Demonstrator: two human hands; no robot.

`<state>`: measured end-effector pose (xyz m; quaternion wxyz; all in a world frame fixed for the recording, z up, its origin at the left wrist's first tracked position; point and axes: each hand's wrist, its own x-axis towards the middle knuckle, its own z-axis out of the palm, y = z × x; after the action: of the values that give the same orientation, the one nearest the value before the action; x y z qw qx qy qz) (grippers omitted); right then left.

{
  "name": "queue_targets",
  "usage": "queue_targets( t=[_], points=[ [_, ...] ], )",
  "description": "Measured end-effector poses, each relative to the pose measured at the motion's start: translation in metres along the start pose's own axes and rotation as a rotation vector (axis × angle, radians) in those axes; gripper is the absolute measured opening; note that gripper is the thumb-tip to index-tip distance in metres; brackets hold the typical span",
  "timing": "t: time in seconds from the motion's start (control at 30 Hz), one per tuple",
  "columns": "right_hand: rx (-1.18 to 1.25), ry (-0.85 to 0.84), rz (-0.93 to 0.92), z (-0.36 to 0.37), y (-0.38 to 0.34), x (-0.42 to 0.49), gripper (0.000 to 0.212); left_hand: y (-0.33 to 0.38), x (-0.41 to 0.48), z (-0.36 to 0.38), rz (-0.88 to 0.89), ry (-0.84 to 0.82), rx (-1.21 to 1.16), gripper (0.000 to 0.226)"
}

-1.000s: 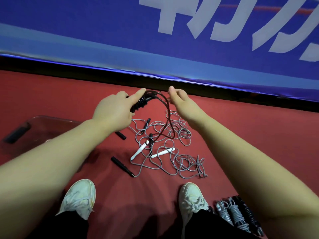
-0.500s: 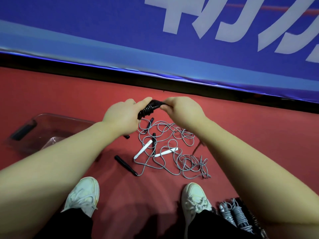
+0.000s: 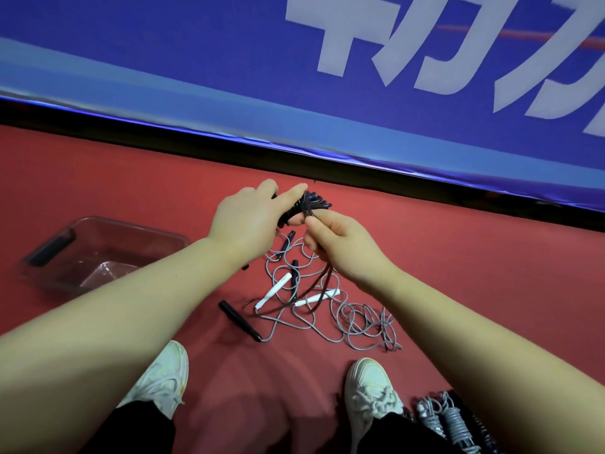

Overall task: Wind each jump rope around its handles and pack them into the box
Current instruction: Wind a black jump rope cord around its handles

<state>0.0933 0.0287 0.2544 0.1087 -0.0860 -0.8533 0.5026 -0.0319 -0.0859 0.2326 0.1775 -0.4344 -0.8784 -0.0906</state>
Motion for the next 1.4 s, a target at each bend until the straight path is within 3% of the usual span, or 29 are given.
queue_targets(
  t=[0.07,0.13,0.2,0.3,0.33,0.4,0.53,0.6,0.73,0.87,0.97,1.13,1.2,1.27,1.33,1.4],
  points=[
    [-0.432,0.072,-0.09,-0.002,-0.003,0.003,0.029,-0.001,0.002,-0.001,-0.016,-0.041,-0.088,0.083],
    [-0.67,0.109,-0.116,-0.008,-0.008,0.004,0.036,-0.006,0.001,-0.002,-0.033,-0.098,-0.211,0.09],
    [-0.552,0.067,-0.045,-0.017,-0.009,0.002,0.038,-0.011,0.0,-0.005,-0.044,-0.104,-0.294,0.09],
    [0.017,-0.021,0.087,-0.02,0.002,-0.003,0.035,-0.016,-0.002,-0.012,-0.044,-0.055,-0.295,0.078],
    [0.092,-0.021,0.095,-0.02,0.008,-0.005,0.033,-0.015,-0.002,-0.013,-0.035,-0.049,-0.279,0.075],
    [-0.047,0.021,0.085,-0.017,0.016,-0.006,0.03,-0.012,-0.003,-0.014,-0.024,-0.07,-0.272,0.072],
    [-0.579,0.15,-0.079,-0.009,0.007,-0.006,0.033,-0.009,-0.002,-0.011,-0.042,-0.114,-0.351,0.083],
    [-0.667,0.196,-0.149,-0.003,-0.002,-0.003,0.033,-0.01,0.001,-0.012,-0.054,-0.117,-0.4,0.089],
    [-0.443,0.204,-0.149,-0.005,0.003,0.005,0.026,-0.012,0.002,-0.013,-0.094,-0.094,-0.623,0.074],
    [-0.056,0.095,-0.052,-0.022,0.031,0.008,0.029,-0.018,0.002,-0.017,-0.229,-0.047,-1.125,0.063],
    [0.036,0.11,-0.007,-0.041,0.046,0.008,0.029,-0.014,-0.003,-0.023,-0.213,-0.189,-1.481,0.071],
    [0.009,-0.087,-0.022,-0.05,0.049,0.002,0.029,0.001,-0.005,-0.034,-0.051,-0.419,-1.758,0.062],
    [-0.008,-0.148,0.005,-0.051,0.043,0.003,0.028,0.005,-0.008,-0.041,0.096,-0.606,-1.715,0.065],
    [-0.148,-0.226,0.021,-0.057,0.039,0.008,0.019,0.009,-0.011,-0.049,0.181,-0.774,-1.511,0.048],
    [-0.506,-0.351,0.035,-0.064,0.036,0.017,0.015,0.015,-0.014,-0.052,0.227,-0.904,-1.162,0.04],
    [-0.86,-0.452,0.092,-0.064,0.03,0.025,0.031,0.022,-0.015,-0.046,0.286,-0.947,-0.674,0.041]
  ],
)
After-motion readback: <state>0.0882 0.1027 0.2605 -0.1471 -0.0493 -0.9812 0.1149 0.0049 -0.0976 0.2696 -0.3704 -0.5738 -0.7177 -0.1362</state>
